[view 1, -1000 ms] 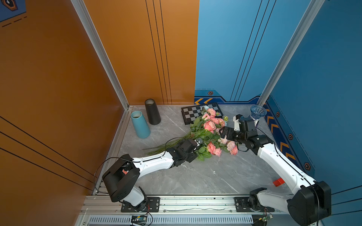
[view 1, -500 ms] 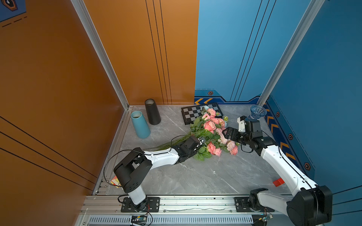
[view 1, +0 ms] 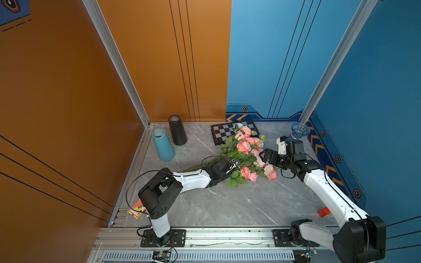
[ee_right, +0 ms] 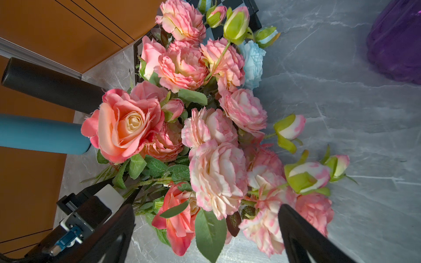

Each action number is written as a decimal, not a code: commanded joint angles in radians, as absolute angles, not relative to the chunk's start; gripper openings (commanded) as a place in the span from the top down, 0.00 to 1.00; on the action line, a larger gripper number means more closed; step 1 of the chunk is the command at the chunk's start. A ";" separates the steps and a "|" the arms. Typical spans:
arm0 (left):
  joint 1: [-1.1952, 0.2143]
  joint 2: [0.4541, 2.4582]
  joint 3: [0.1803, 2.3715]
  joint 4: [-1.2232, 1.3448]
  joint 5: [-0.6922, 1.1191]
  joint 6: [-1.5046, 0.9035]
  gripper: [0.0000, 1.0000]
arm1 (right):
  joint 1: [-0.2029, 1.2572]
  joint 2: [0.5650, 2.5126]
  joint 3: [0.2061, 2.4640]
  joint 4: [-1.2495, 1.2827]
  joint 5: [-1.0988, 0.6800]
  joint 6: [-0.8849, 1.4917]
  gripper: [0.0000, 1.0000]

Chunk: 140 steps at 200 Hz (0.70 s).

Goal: Place the pink flowers into the vase
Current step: Pick up the flower at the center of the board.

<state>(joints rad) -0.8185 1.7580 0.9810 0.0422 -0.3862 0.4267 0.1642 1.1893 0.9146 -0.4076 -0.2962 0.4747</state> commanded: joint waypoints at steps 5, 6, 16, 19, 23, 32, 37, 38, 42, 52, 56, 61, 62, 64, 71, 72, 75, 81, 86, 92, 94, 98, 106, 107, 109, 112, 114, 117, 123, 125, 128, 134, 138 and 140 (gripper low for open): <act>-0.816 1.768 1.011 0.046 -0.358 0.433 0.71 | 0.155 1.176 0.897 -0.389 -0.314 0.495 0.00; -0.815 1.768 1.011 0.046 -0.358 0.433 0.71 | 0.155 1.176 0.896 -0.388 -0.314 0.496 0.00; -0.812 1.768 1.014 0.046 -0.350 0.430 0.75 | 0.153 1.177 0.894 -0.387 -0.316 0.497 0.00; -0.809 1.769 1.015 0.046 -0.348 0.428 0.76 | 0.153 1.177 0.893 -0.387 -0.317 0.497 0.00; -0.809 1.769 1.017 0.045 -0.347 0.427 0.78 | 0.153 1.177 0.893 -0.387 -0.318 0.498 0.00; -0.804 1.769 1.022 0.044 -0.341 0.423 0.82 | 0.151 1.177 0.893 -0.387 -0.319 0.499 0.00; -0.804 1.768 1.023 0.043 -0.336 0.421 0.84 | 0.152 1.176 0.893 -0.387 -0.319 0.500 0.00; -0.803 1.767 1.023 0.042 -0.335 0.421 0.84 | 0.152 1.175 0.893 -0.387 -0.319 0.500 0.00; -0.802 1.765 1.023 0.040 -0.331 0.418 0.86 | 0.151 1.174 0.893 -0.387 -0.321 0.499 0.00; -0.801 1.756 1.023 0.034 -0.317 0.410 0.90 | 0.152 1.173 0.891 -0.387 -0.320 0.502 0.00; -0.799 1.751 1.046 0.033 -0.311 0.407 0.92 | 0.151 1.173 0.892 -0.387 -0.320 0.502 0.00; -0.797 1.745 1.056 0.031 -0.302 0.402 0.93 | 0.152 1.172 0.889 -0.387 -0.319 0.502 0.00; -0.798 1.744 1.057 0.031 -0.301 0.400 0.93 | 0.152 1.172 0.889 -0.387 -0.318 0.502 0.00; -0.796 1.741 1.060 0.030 -0.297 0.398 0.94 | 0.152 1.171 0.889 -0.387 -0.318 0.503 0.00; -0.795 1.732 1.064 0.026 -0.285 0.392 0.95 | 0.152 1.170 0.888 -0.387 -0.318 0.504 0.00; -0.795 1.730 1.064 0.026 -0.284 0.391 0.95 | 0.151 1.170 0.888 -0.387 -0.318 0.503 0.00; -0.795 1.724 1.066 0.026 -0.278 0.389 0.95 | 0.151 1.170 0.887 -0.388 -0.318 0.504 0.00; -0.793 1.714 1.068 0.026 -0.270 0.384 0.95 | 0.150 1.168 0.886 -0.388 -0.319 0.505 0.00; -0.789 1.707 1.069 0.026 -0.261 0.380 0.95 | 0.150 1.166 0.887 -0.389 -0.318 0.505 0.00; -0.785 1.697 1.070 0.026 -0.250 0.373 0.96 | 0.149 1.164 0.886 -0.388 -0.318 0.507 0.00; -0.782 1.694 1.069 0.026 -0.246 0.370 0.96 | 0.149 1.163 0.887 -0.389 -0.318 0.507 0.00; -0.777 1.688 1.071 0.026 -0.238 0.365 0.97 | 0.149 1.162 0.887 -0.389 -0.316 0.509 0.00; -0.768 1.677 1.069 0.026 -0.219 0.353 0.98 | 0.148 1.159 0.888 -0.388 -0.318 0.511 0.00; -0.766 1.676 1.069 0.026 -0.217 0.352 0.98 | 0.148 1.158 0.889 -0.388 -0.318 0.512 0.00; -0.763 1.673 1.070 0.026 -0.212 0.350 0.98 | 0.147 1.157 0.890 -0.388 -0.318 0.512 0.00; -0.760 1.669 1.070 0.026 -0.206 0.347 0.98 | 0.147 1.157 0.891 -0.388 -0.320 0.513 0.00; -0.758 1.667 1.070 0.026 -0.201 0.344 0.98 | 0.147 1.156 0.892 -0.388 -0.319 0.514 0.00; -0.754 1.662 1.069 0.026 -0.196 0.342 0.98 | 0.146 1.155 0.893 -0.388 -0.319 0.515 0.00; -0.748 1.658 1.069 0.026 -0.186 0.336 0.98 | 0.146 1.153 0.894 -0.389 -0.320 0.517 0.00; -0.747 1.656 1.068 0.026 -0.182 0.335 0.98 | 0.146 1.153 0.894 -0.388 -0.320 0.518 0.00; -0.744 1.653 1.068 0.026 -0.177 0.332 0.98 | 0.145 1.153 0.896 -0.388 -0.320 0.518 0.00; -0.741 1.648 1.066 0.026 -0.170 0.331 0.98 | 0.143 1.152 0.899 -0.389 -0.321 0.520 0.00; -0.738 1.646 1.065 0.026 -0.168 0.330 0.98 | 0.144 1.155 0.900 -0.389 -0.320 0.520 0.00; -0.737 1.645 1.065 0.026 -0.167 0.330 0.98 | 0.144 1.155 0.900 -0.389 -0.319 0.521 0.00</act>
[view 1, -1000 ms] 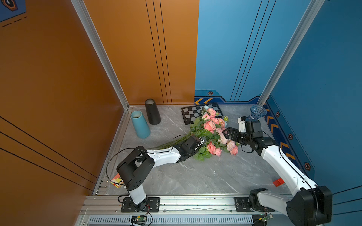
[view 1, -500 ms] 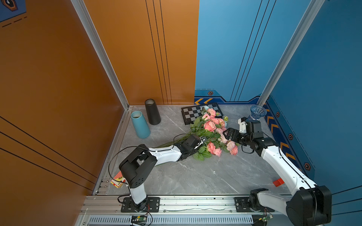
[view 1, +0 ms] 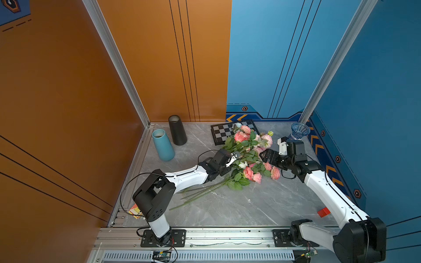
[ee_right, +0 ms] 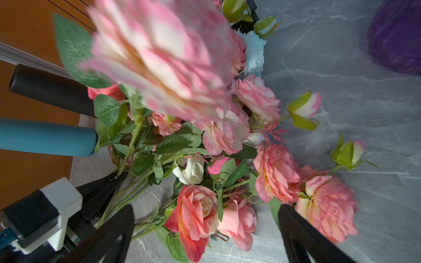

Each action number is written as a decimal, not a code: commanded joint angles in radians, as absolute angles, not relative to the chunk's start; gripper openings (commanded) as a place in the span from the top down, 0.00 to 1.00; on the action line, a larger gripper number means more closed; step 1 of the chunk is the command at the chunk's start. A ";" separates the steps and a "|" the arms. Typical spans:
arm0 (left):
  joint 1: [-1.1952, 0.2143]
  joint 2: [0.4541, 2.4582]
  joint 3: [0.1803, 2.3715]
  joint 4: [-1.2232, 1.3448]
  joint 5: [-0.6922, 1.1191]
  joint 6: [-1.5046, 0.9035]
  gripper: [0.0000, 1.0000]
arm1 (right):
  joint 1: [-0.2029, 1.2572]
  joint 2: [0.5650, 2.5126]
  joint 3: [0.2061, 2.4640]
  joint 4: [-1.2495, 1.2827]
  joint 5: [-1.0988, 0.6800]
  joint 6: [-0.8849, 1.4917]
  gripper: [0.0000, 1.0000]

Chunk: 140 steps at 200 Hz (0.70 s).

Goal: Place the pink flowers into the vase
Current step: Pick up the flower at the center of the board.

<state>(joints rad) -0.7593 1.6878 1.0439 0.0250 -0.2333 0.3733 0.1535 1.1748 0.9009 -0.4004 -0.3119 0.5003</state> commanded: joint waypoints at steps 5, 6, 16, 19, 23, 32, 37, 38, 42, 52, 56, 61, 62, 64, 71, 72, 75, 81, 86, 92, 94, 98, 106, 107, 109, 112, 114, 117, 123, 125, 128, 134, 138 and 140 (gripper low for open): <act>-0.735 1.644 1.065 0.026 -0.165 0.329 0.97 | 0.144 1.156 0.903 -0.390 -0.321 0.522 0.00; -0.734 1.643 1.065 0.026 -0.166 0.329 0.97 | 0.144 1.157 0.904 -0.391 -0.321 0.522 0.00; -0.725 1.640 1.065 0.025 -0.154 0.322 0.97 | 0.144 1.163 0.909 -0.392 -0.318 0.526 0.00; -0.722 1.639 1.065 0.025 -0.148 0.321 0.96 | 0.144 1.166 0.909 -0.393 -0.319 0.528 0.00; -0.719 1.637 1.063 0.025 -0.142 0.318 0.96 | 0.144 1.169 0.911 -0.393 -0.320 0.530 0.00; -0.712 1.633 1.063 0.025 -0.129 0.307 0.97 | 0.144 1.175 0.913 -0.393 -0.322 0.535 0.00; -0.707 1.630 1.063 0.025 -0.116 0.296 0.97 | 0.144 1.179 0.913 -0.393 -0.322 0.538 0.00; -0.705 1.630 1.063 0.025 -0.113 0.295 0.97 | 0.145 1.179 0.913 -0.393 -0.321 0.538 0.00; -0.700 1.627 1.062 0.025 -0.100 0.285 0.97 | 0.146 1.183 0.913 -0.394 -0.321 0.541 0.00; -0.687 1.623 1.061 0.025 -0.065 0.253 0.97 | 0.150 1.190 0.913 -0.393 -0.320 0.544 0.00; -0.682 1.624 1.061 0.025 -0.052 0.239 0.97 | 0.152 1.194 0.913 -0.396 -0.319 0.546 0.00; -0.677 1.625 1.061 0.025 -0.042 0.225 0.97 | 0.153 1.200 0.911 -0.396 -0.318 0.548 0.00; -0.676 1.625 1.061 0.025 -0.041 0.224 0.97 | 0.155 1.201 0.910 -0.397 -0.317 0.548 0.00; -0.676 1.626 1.061 0.025 -0.040 0.219 0.97 | 0.157 1.202 0.911 -0.398 -0.316 0.549 0.00; -0.676 1.626 1.059 0.024 -0.037 0.210 0.97 | 0.165 1.208 0.911 -0.408 -0.316 0.549 0.00; -0.676 1.625 1.059 0.023 -0.037 0.208 0.97 | 0.167 1.210 0.911 -0.410 -0.316 0.549 0.00; -0.676 1.625 1.056 0.023 -0.037 0.206 0.96 | 0.173 1.212 0.911 -0.414 -0.316 0.548 0.00; -0.676 1.625 1.052 0.023 -0.039 0.204 0.96 | 0.185 1.215 0.911 -0.426 -0.312 0.548 0.00; -0.676 1.626 1.050 0.023 -0.043 0.201 0.96 | 0.201 1.217 0.908 -0.437 -0.303 0.548 0.00; -0.676 1.628 1.047 0.020 -0.047 0.200 0.96 | 0.222 1.216 0.903 -0.448 -0.288 0.549 0.00; -0.676 1.629 1.046 0.019 -0.047 0.199 0.96 | 0.230 1.216 0.902 -0.452 -0.284 0.548 0.00; -0.676 1.630 1.045 0.017 -0.050 0.196 0.96 | 0.248 1.213 0.897 -0.458 -0.274 0.550 0.00; -0.676 1.633 1.042 0.011 -0.053 0.196 0.96 | 0.287 1.211 0.887 -0.471 -0.247 0.557 0.00; -0.676 1.633 1.042 0.011 -0.053 0.195 0.96 | 0.292 1.210 0.885 -0.473 -0.245 0.559 0.00; -0.675 1.633 1.042 0.010 -0.054 0.195 0.96 | 0.302 1.210 0.882 -0.475 -0.238 0.563 0.00; -0.676 1.634 1.040 0.008 -0.056 0.195 0.96 | 0.318 1.209 0.875 -0.475 -0.228 0.568 0.00; -0.676 1.636 1.040 0.008 -0.057 0.195 0.96 | 0.329 1.207 0.871 -0.476 -0.223 0.572 0.00; -0.676 1.638 1.040 0.006 -0.059 0.195 0.96 | 0.341 1.206 0.864 -0.476 -0.217 0.577 0.00; -0.676 1.641 1.040 0.003 -0.065 0.195 0.96 | 0.374 1.207 0.850 -0.476 -0.204 0.593 0.00; -0.676 1.643 1.040 0.002 -0.067 0.195 0.96 | 0.383 1.208 0.847 -0.476 -0.201 0.598 0.00; -0.675 1.645 1.041 0.000 -0.069 0.195 0.96 | 0.396 1.210 0.838 -0.476 -0.196 0.609 0.00; -0.675 1.649 1.042 -0.004 -0.074 0.196 0.96 | 0.418 1.217 0.825 -0.473 -0.190 0.632 0.00; -0.674 1.652 1.044 -0.008 -0.078 0.199 0.96 | 0.433 1.222 0.814 -0.469 -0.187 0.647 0.00; -0.675 1.652 1.045 -0.010 -0.080 0.199 0.96 | 0.440 1.225 0.809 -0.466 -0.187 0.656 0.00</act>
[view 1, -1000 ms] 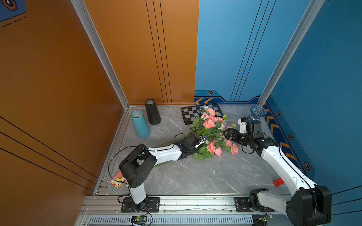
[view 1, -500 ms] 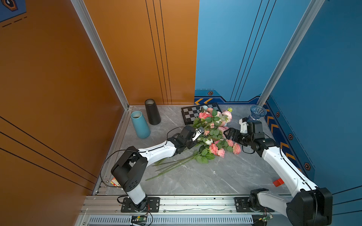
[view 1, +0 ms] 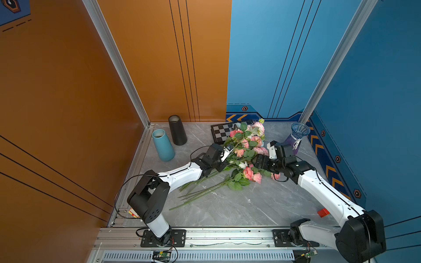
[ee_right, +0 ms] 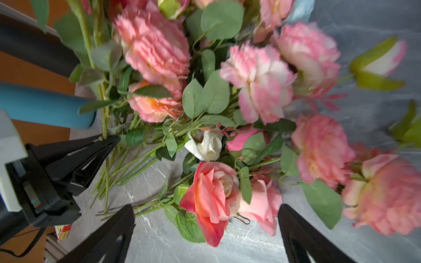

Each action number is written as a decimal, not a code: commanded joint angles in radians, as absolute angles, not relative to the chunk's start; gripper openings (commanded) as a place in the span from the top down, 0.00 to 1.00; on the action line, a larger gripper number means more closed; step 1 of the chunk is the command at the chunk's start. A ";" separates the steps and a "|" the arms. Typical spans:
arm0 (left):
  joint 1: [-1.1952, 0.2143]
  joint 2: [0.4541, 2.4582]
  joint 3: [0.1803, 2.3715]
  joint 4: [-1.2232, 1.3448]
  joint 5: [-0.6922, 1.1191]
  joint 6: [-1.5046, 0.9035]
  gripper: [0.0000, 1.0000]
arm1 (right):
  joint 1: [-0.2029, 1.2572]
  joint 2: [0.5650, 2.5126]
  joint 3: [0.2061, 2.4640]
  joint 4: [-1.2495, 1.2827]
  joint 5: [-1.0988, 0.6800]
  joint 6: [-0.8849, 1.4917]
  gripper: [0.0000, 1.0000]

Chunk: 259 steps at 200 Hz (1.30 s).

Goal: Place the pink flowers into the vase
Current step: Pick up the flower at the center of the board, then adjust the flower at the center of the board.

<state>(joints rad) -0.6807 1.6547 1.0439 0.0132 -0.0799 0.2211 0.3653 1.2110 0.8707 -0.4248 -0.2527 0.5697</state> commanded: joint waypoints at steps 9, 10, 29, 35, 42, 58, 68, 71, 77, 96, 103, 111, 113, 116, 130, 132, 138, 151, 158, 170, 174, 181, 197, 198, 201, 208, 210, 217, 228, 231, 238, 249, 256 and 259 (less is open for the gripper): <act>-0.675 1.654 1.048 -0.017 -0.089 0.202 0.96 | 0.469 1.233 0.785 -0.449 -0.179 0.695 0.00; -0.675 1.654 1.048 -0.017 -0.090 0.202 0.96 | 0.472 1.233 0.781 -0.447 -0.179 0.700 0.00; -0.675 1.657 1.051 -0.034 -0.107 0.216 0.95 | 0.533 1.238 0.719 -0.372 -0.162 0.794 0.00; -0.675 1.658 1.051 -0.037 -0.113 0.219 0.95 | 0.556 1.242 0.698 -0.335 -0.156 0.826 0.00; -0.675 1.657 1.051 -0.041 -0.118 0.221 0.95 | 0.578 1.251 0.683 -0.298 -0.149 0.850 0.00; -0.673 1.664 1.055 -0.053 -0.127 0.226 0.95 | 0.617 1.295 0.680 -0.243 -0.135 0.890 0.00; -0.673 1.670 1.058 -0.059 -0.130 0.227 0.95 | 0.634 1.331 0.681 -0.200 -0.130 0.913 0.00; -0.673 1.670 1.059 -0.060 -0.132 0.227 0.96 | 0.636 1.341 0.682 -0.189 -0.127 0.918 0.00; -0.673 1.672 1.061 -0.065 -0.135 0.227 0.96 | 0.642 1.365 0.684 -0.164 -0.125 0.933 0.00; -0.673 1.671 1.062 -0.072 -0.142 0.221 0.95 | 0.656 1.441 0.701 -0.099 -0.117 0.971 0.00; -0.674 1.668 1.059 -0.072 -0.143 0.220 0.96 | 0.660 1.473 0.717 -0.093 -0.104 0.978 0.00; -0.673 1.666 1.056 -0.072 -0.144 0.219 0.95 | 0.665 1.504 0.737 -0.089 -0.089 0.985 0.00; -0.673 1.665 1.055 -0.072 -0.144 0.218 0.95 | 0.666 1.511 0.741 -0.089 -0.086 0.987 0.00; -0.673 1.665 1.055 -0.072 -0.146 0.218 0.95 | 0.667 1.520 0.749 -0.087 -0.082 0.990 0.00; -0.672 1.666 1.058 -0.083 -0.154 0.219 0.95 | 0.669 1.557 0.776 -0.076 -0.052 1.002 0.00; -0.671 1.666 1.058 -0.086 -0.156 0.220 0.95 | 0.669 1.560 0.780 -0.075 -0.045 1.003 0.00; -0.672 1.666 1.061 -0.093 -0.159 0.221 0.95 | 0.668 1.569 0.788 -0.075 -0.021 1.007 0.00; -0.672 1.665 1.061 -0.100 -0.161 0.221 0.95 | 0.657 1.587 0.801 -0.075 0.019 1.013 0.00; -0.672 1.666 1.060 -0.100 -0.160 0.219 0.95 | 0.642 1.598 0.810 -0.076 0.027 1.011 0.00; -0.672 1.670 1.061 -0.100 -0.153 0.213 0.94 | 0.616 1.625 0.830 -0.078 0.029 1.002 0.00; -0.671 1.672 1.062 -0.100 -0.150 0.210 0.94 | 0.607 1.634 0.840 -0.078 0.028 0.998 0.00; -0.672 1.675 1.064 -0.100 -0.143 0.205 0.94 | 0.590 1.650 0.856 -0.080 0.031 0.987 0.00; -0.672 1.683 1.070 -0.100 -0.127 0.192 0.94 | 0.551 1.684 0.896 -0.095 0.031 0.960 0.00; -0.671 1.683 1.071 -0.100 -0.126 0.191 0.94 | 0.549 1.686 0.898 -0.095 0.030 0.959 0.00; -0.672 1.684 1.071 -0.100 -0.123 0.190 0.94 | 0.542 1.692 0.904 -0.094 0.028 0.956 0.00; -0.671 1.688 1.072 -0.100 -0.116 0.184 0.93 | 0.526 1.704 0.921 -0.094 0.026 0.948 0.00; -0.671 1.688 1.073 -0.100 -0.113 0.181 0.93 | 0.523 1.708 0.925 -0.095 0.026 0.945 0.00; -0.671 1.689 1.076 -0.100 -0.104 0.174 0.93 | 0.511 1.719 0.943 -0.100 0.028 0.930 0.00; -0.670 1.690 1.080 -0.098 -0.087 0.162 0.93 | 0.493 1.744 0.981 -0.117 0.028 0.907 0.00; -0.671 1.692 1.082 -0.098 -0.083 0.159 0.93 | 0.487 1.750 0.992 -0.119 0.023 0.903 0.00; -0.671 1.694 1.087 -0.098 -0.072 0.149 0.92 | 0.475 1.766 1.013 -0.127 0.013 0.892 0.00; -0.670 1.697 1.094 -0.098 -0.055 0.136 0.92 | 0.459 1.784 1.045 -0.139 0.009 0.876 0.00; -0.670 1.698 1.099 -0.098 -0.045 0.125 0.92 | 0.451 1.790 1.058 -0.147 0.006 0.865 0.00; -0.670 1.699 1.101 -0.097 -0.042 0.120 0.91 | 0.448 1.794 1.064 -0.151 0.005 0.860 0.00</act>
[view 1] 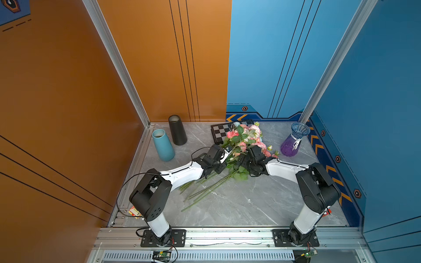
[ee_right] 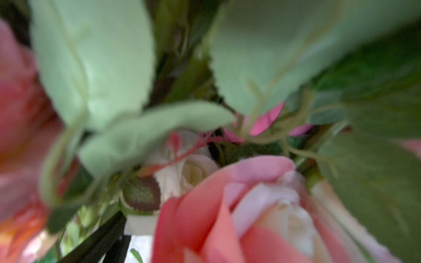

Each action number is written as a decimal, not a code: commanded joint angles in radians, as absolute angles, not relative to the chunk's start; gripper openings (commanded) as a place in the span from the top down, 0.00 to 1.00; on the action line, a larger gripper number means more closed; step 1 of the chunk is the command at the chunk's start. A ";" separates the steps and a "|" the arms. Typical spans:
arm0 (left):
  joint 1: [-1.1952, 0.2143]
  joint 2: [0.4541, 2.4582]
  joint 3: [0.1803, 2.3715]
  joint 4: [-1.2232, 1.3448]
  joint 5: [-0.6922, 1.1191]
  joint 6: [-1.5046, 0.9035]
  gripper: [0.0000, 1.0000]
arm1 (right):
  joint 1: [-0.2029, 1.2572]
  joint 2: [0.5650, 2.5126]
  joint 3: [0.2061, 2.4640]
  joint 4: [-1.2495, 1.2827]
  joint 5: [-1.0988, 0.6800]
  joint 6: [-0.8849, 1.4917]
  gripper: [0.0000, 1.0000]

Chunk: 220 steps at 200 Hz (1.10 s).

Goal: Place the pink flowers into the vase
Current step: Adjust the flower at the center of the board.

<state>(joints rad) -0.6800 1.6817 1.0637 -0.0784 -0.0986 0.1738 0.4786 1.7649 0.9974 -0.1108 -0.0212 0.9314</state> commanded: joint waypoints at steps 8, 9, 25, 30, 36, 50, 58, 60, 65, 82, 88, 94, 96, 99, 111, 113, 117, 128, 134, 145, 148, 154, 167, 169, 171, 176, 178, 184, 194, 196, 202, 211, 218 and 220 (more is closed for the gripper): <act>-0.670 1.701 1.106 -0.096 -0.031 0.110 0.91 | 0.437 1.795 1.075 -0.162 -0.002 0.850 0.00; -0.670 1.701 1.106 -0.096 -0.029 0.109 0.91 | 0.436 1.795 1.076 -0.164 -0.003 0.849 0.00; -0.671 1.706 1.112 -0.097 -0.015 0.099 0.91 | 0.416 1.764 1.066 -0.184 -0.036 0.834 0.00; -0.670 1.707 1.112 -0.097 -0.014 0.096 0.91 | 0.411 1.746 1.059 -0.190 -0.045 0.831 0.00; -0.670 1.709 1.114 -0.097 -0.012 0.093 0.90 | 0.407 1.723 1.047 -0.199 -0.057 0.821 0.00; -0.669 1.716 1.112 -0.090 0.001 0.082 0.88 | 0.407 1.660 1.031 -0.241 -0.070 0.791 0.00; -0.667 1.720 1.111 -0.082 0.012 0.073 0.87 | 0.408 1.623 1.028 -0.273 -0.070 0.773 0.00; -0.665 1.721 1.111 -0.080 0.013 0.071 0.87 | 0.408 1.614 1.026 -0.281 -0.071 0.768 0.00; -0.666 1.724 1.109 -0.072 0.020 0.065 0.87 | 0.408 1.594 1.025 -0.300 -0.077 0.755 0.00; -0.662 1.734 1.110 -0.053 0.037 0.049 0.87 | 0.402 1.523 1.027 -0.366 -0.096 0.719 0.00; -0.661 1.735 1.111 -0.048 0.040 0.046 0.87 | 0.399 1.497 1.027 -0.381 -0.102 0.710 0.00; -0.661 1.737 1.113 -0.045 0.040 0.044 0.87 | 0.395 1.476 1.028 -0.395 -0.110 0.704 0.00; -0.661 1.738 1.114 -0.044 0.041 0.043 0.87 | 0.394 1.467 1.028 -0.398 -0.112 0.702 0.00; -0.661 1.738 1.115 -0.042 0.041 0.042 0.87 | 0.392 1.457 1.028 -0.404 -0.115 0.701 0.00; -0.661 1.738 1.119 -0.036 0.046 0.037 0.87 | 0.387 1.422 1.030 -0.409 -0.127 0.701 0.00; -0.661 1.738 1.118 -0.033 0.047 0.035 0.87 | 0.387 1.418 1.031 -0.409 -0.130 0.703 0.00; -0.660 1.736 1.118 -0.029 0.049 0.033 0.87 | 0.387 1.413 1.033 -0.408 -0.132 0.705 0.00; -0.663 1.730 1.117 -0.014 0.056 0.026 0.87 | 0.388 1.412 1.050 -0.406 -0.152 0.710 0.00; -0.664 1.727 1.117 -0.006 0.060 0.022 0.87 | 0.388 1.416 1.058 -0.400 -0.168 0.715 0.00; -0.668 1.724 1.117 0.001 0.072 0.017 0.89 | 0.392 1.428 1.070 -0.380 -0.184 0.732 0.00; -0.670 1.722 1.117 0.003 0.073 0.016 0.89 | 0.395 1.432 1.073 -0.373 -0.189 0.734 0.00; -0.674 1.720 1.118 0.005 0.079 0.017 0.89 | 0.399 1.439 1.078 -0.360 -0.198 0.743 0.00; -0.686 1.714 1.115 0.009 0.078 0.024 0.90 | 0.413 1.460 1.093 -0.337 -0.203 0.759 0.00; -0.688 1.714 1.115 0.010 0.078 0.026 0.90 | 0.416 1.461 1.097 -0.335 -0.203 0.760 0.00; -0.689 1.712 1.113 0.011 0.078 0.026 0.90 | 0.418 1.467 1.100 -0.333 -0.202 0.760 0.00; -0.694 1.711 1.112 0.012 0.077 0.031 0.90 | 0.425 1.474 1.110 -0.329 -0.200 0.762 0.01; -0.696 1.711 1.112 0.012 0.077 0.033 0.90 | 0.426 1.477 1.113 -0.329 -0.199 0.762 0.01; -0.700 1.712 1.112 0.012 0.073 0.036 0.90 | 0.432 1.486 1.124 -0.329 -0.197 0.762 0.02; -0.708 1.712 1.110 0.012 0.066 0.040 0.90 | 0.440 1.500 1.139 -0.321 -0.196 0.766 0.04; -0.707 1.711 1.110 0.012 0.064 0.041 0.90 | 0.440 1.503 1.141 -0.320 -0.196 0.767 0.04; -0.713 1.713 1.110 0.012 0.062 0.044 0.90 | 0.444 1.514 1.149 -0.317 -0.196 0.768 0.06; -0.718 1.713 1.109 0.014 0.056 0.050 0.90 | 0.449 1.530 1.164 -0.315 -0.197 0.770 0.09; -0.720 1.711 1.108 0.016 0.052 0.052 0.90 | 0.453 1.544 1.175 -0.315 -0.199 0.770 0.12; -0.722 1.712 1.108 0.018 0.051 0.052 0.90 | 0.455 1.548 1.178 -0.315 -0.199 0.772 0.13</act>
<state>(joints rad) -0.7040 1.7309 1.0943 -0.0101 0.0441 0.0364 0.4419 1.5116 1.1275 -0.3332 -0.1852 0.7570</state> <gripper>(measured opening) 0.104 0.908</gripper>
